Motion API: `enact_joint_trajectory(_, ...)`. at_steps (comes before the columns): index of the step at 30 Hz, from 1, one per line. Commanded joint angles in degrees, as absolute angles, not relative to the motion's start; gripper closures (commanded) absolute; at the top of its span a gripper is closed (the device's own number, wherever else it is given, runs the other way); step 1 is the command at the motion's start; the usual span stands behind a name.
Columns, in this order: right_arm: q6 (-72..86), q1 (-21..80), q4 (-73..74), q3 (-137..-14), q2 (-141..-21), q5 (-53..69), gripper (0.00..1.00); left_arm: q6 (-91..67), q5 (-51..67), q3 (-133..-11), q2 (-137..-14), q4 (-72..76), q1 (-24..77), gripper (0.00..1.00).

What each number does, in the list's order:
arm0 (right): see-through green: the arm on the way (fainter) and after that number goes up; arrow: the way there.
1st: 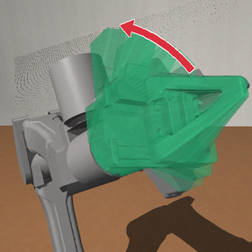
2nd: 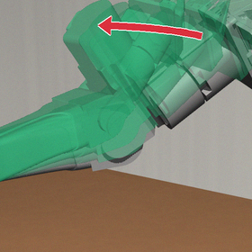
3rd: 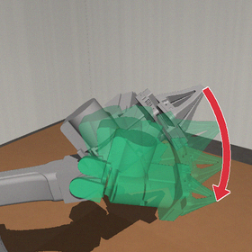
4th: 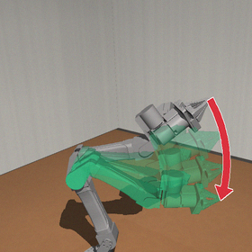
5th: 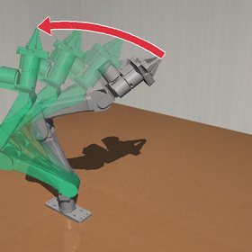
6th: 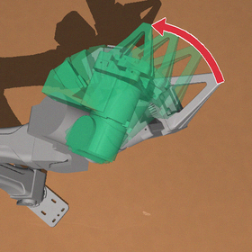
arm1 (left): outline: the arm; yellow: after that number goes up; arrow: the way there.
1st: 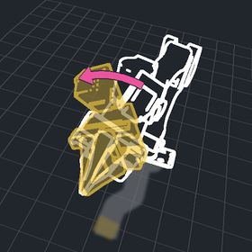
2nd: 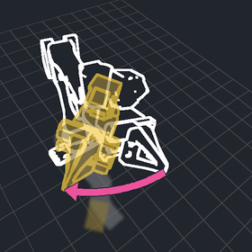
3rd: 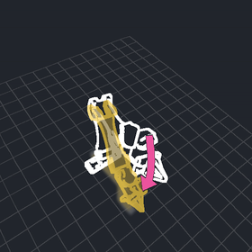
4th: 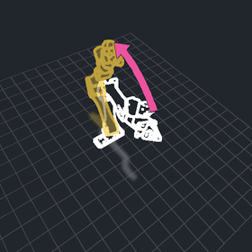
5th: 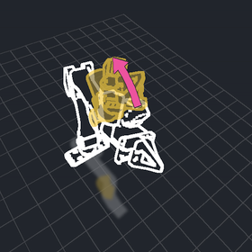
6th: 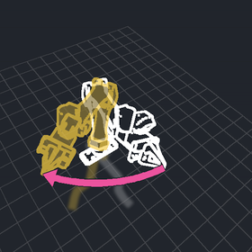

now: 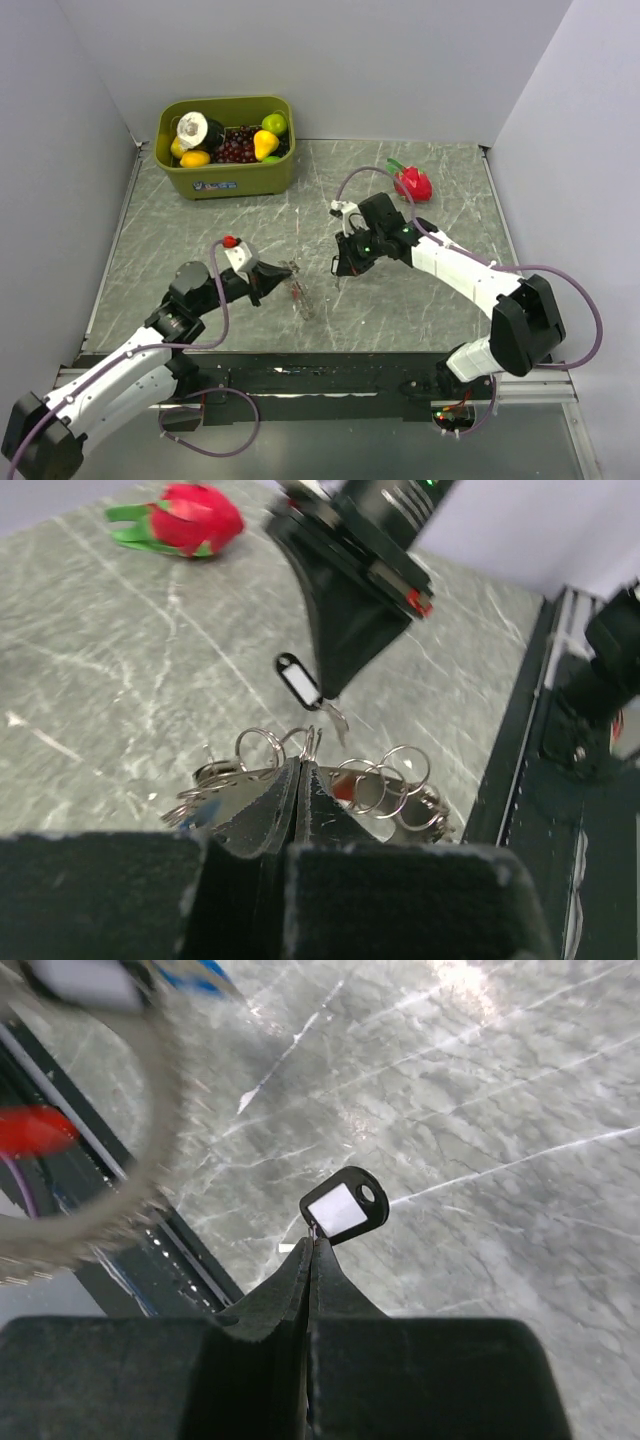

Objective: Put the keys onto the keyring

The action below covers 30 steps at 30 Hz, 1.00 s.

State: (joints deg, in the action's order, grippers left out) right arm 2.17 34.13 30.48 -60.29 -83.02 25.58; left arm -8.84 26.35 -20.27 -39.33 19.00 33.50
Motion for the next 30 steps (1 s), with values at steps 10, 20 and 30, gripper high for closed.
enact_joint_trajectory(10, -0.5, 33.3, 23.3, -57.8, -86.8, 64.1, 1.00, 2.1, 26.6, -18.1, -33.0, 30.2, 38.5, 0.99)
enact_joint_trajectory(20, -1.8, 33.0, 25.8, -59.0, -85.5, 60.6, 1.00, 1.1, 37.2, -17.4, -30.1, 33.5, 38.5, 0.99)
enact_joint_trajectory(30, -3.7, 33.0, 25.4, -57.7, -76.9, 58.4, 1.00, 3.2, 35.9, -19.4, -32.9, 29.8, 38.9, 0.99)
